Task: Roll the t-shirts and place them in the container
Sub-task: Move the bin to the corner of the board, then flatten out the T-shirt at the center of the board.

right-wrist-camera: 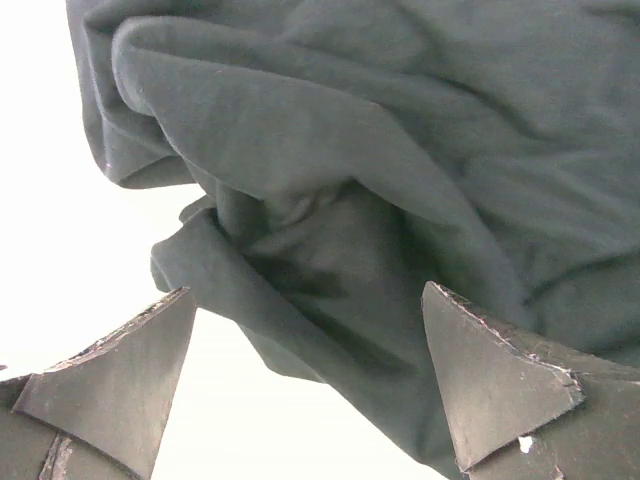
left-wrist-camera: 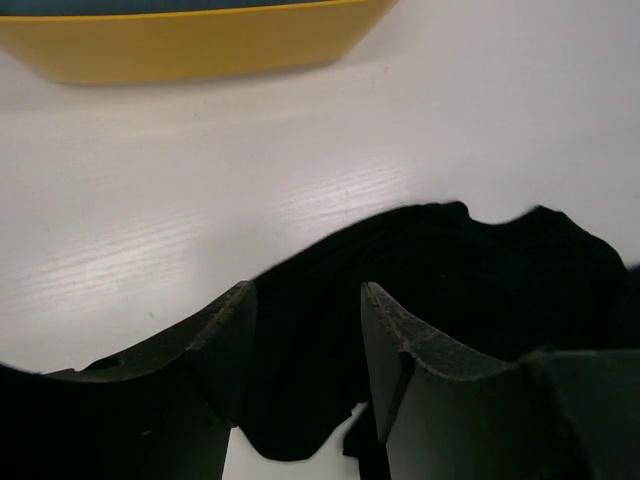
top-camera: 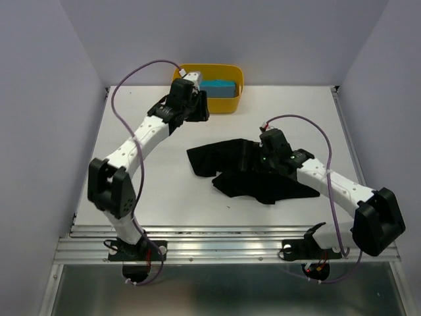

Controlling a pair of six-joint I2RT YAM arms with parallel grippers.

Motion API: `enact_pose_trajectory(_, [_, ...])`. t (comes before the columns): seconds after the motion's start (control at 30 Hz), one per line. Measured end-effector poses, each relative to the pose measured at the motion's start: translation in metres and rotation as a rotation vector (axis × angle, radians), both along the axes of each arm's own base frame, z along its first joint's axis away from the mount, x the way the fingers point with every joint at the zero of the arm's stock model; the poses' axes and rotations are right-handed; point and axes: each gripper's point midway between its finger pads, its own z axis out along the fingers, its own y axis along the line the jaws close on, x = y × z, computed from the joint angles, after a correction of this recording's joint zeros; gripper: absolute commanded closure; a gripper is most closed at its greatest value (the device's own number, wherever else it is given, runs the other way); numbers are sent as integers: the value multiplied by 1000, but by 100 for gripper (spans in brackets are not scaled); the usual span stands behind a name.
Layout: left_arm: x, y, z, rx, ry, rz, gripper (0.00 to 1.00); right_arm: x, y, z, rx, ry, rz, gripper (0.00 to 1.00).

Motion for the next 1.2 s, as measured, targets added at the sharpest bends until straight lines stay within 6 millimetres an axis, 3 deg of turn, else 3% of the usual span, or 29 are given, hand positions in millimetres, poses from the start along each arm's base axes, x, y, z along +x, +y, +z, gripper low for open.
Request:
enact_pose_trajectory(0.07, [-24,7,23,-33,-49,0,27,0,12,-8,-17,17,35,0])
enact_pose_trajectory(0.17, [-52,30,25,-37,-79,48,25,3,22,-30,-45,59,56,10])
enact_pose_trajectory(0.23, [-60,44,3,-6,-39,86,23,7,26,-44,-69,96,55,31])
enact_pose_trajectory(0.27, [-64,48,-18,15,10,100,20,11,28,-51,-78,110,55,52])
enact_pose_trajectory(0.33, [-72,53,-56,40,98,113,16,18,33,-59,-88,123,55,75])
enact_pose_trajectory(0.4, [-93,54,-90,52,196,111,14,23,36,-60,-88,118,56,98])
enact_pose_trajectory(0.47, [-114,45,-110,48,264,91,14,25,37,-58,-80,108,53,99])
enact_pose_trajectory(0.6, [-141,10,-117,0,305,33,15,27,41,-47,-51,83,49,99])
enact_pose_trajectory(0.7, [-157,-11,-119,-48,322,-3,17,26,48,-25,12,43,79,99])
enact_pose_trajectory(0.9, [-164,-20,-127,-117,355,19,17,11,59,50,172,-137,193,99])
enact_pose_trajectory(0.93, [-164,-22,-127,-130,355,22,17,7,59,58,185,-157,207,88])
enact_pose_trajectory(1.0, [-162,-26,-125,-154,351,19,17,-3,56,73,214,-200,231,44])
enact_pose_trajectory(1.1, [-158,-33,-124,-182,345,13,25,-10,47,76,209,-222,221,14])
enact_pose_trajectory(1.13, [-156,-36,-126,-190,346,7,44,-11,43,71,198,-211,206,6])
enact_pose_trajectory(1.2, [-155,-40,-135,-193,362,5,67,-14,33,59,164,-189,163,4])
